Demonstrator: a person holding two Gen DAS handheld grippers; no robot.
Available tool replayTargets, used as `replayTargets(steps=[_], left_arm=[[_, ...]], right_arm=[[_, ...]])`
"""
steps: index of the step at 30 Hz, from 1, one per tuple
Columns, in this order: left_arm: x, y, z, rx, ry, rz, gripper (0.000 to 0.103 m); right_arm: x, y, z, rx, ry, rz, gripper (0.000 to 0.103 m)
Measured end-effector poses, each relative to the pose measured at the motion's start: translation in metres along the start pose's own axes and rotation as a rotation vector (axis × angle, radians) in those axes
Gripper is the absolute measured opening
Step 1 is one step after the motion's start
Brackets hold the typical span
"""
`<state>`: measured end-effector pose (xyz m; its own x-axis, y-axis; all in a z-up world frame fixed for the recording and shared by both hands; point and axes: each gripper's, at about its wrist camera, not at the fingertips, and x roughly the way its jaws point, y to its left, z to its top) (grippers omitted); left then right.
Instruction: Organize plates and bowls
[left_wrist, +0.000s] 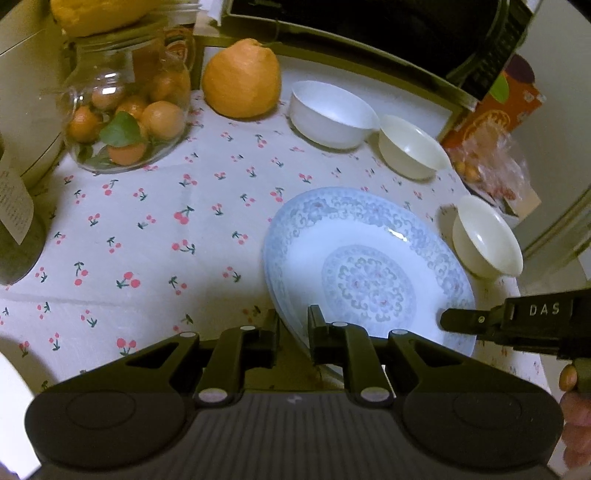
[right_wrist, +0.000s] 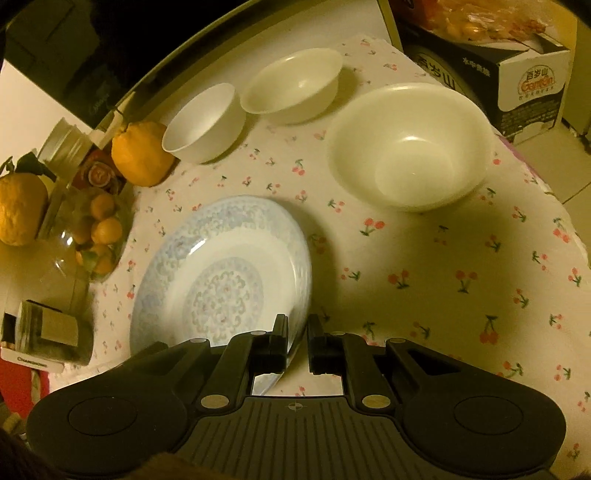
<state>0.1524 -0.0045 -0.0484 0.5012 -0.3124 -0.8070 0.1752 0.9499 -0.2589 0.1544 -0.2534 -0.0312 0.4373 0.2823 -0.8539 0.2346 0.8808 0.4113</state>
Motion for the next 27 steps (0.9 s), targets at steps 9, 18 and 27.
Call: replayTargets(steps=[9, 18, 27], left_arm=[[0.005, -0.007, -0.004, 0.045, 0.031, 0.012, 0.014], [0.006, -0.006, -0.003, 0.034, 0.039, 0.009, 0.014], [0.005, -0.007, -0.002, 0.041, 0.04, 0.009, 0.021]], right_arm=[[0.004, -0.01, -0.002, 0.051, 0.034, -0.015, 0.011], [0.005, -0.012, -0.001, 0.07, 0.044, -0.009, 0.013], [0.004, -0.008, -0.001, 0.049, 0.054, -0.017, 0.014]])
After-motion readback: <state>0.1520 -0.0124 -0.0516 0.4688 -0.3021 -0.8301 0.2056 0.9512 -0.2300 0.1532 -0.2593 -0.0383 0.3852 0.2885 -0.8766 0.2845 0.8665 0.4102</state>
